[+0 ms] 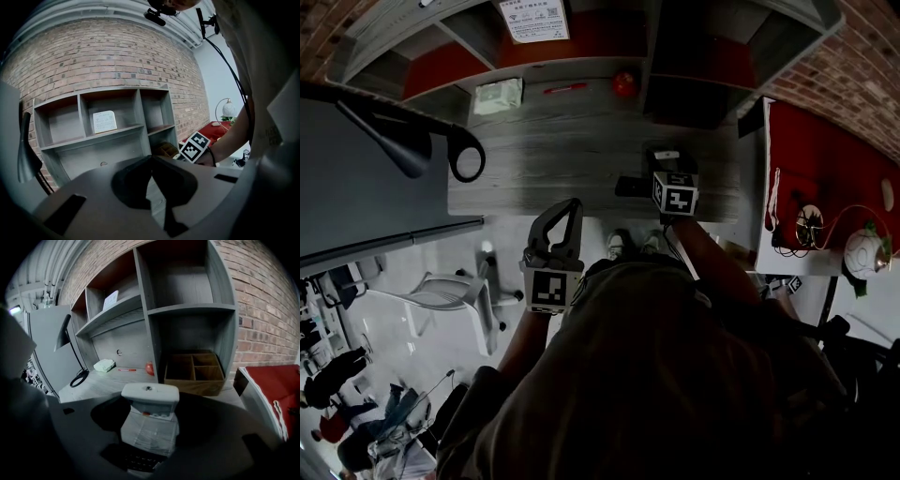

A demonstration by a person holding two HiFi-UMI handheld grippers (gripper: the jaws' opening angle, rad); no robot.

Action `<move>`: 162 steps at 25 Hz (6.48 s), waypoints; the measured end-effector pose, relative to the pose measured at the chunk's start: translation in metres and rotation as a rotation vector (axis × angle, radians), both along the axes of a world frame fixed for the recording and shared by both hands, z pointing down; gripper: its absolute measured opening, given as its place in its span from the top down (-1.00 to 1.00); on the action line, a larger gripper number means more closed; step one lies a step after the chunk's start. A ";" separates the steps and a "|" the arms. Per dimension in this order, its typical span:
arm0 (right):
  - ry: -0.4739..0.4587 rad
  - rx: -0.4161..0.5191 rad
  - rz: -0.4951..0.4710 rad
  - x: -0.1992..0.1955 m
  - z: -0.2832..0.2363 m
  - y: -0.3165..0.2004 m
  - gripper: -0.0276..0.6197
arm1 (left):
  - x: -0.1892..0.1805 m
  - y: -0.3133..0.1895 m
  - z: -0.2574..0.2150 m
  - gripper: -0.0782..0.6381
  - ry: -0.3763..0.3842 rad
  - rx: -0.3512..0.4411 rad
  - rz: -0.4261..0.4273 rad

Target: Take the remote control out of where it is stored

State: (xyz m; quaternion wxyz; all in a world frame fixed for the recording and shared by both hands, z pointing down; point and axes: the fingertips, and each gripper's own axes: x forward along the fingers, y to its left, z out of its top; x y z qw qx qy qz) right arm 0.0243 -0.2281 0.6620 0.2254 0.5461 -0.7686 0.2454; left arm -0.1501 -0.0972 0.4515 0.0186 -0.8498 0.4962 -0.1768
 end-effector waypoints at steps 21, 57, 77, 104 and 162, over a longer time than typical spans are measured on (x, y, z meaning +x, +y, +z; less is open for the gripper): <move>-0.111 0.394 -0.133 0.039 -0.189 0.033 -0.01 | 0.017 -0.029 -0.032 0.75 0.076 0.085 0.004; -0.084 0.772 -0.046 0.098 -0.328 0.134 0.00 | 0.023 -0.044 -0.104 0.75 0.120 0.225 0.027; 0.177 0.409 -0.444 0.106 -0.219 0.078 0.00 | 0.044 -0.036 -0.093 0.75 0.145 0.185 0.073; 0.445 -0.250 -1.087 0.059 0.045 0.056 0.00 | 0.047 -0.034 -0.080 0.75 0.160 0.103 0.023; 0.406 -0.369 -1.008 0.049 0.129 0.059 0.00 | 0.037 -0.020 -0.071 0.75 0.114 0.049 -0.053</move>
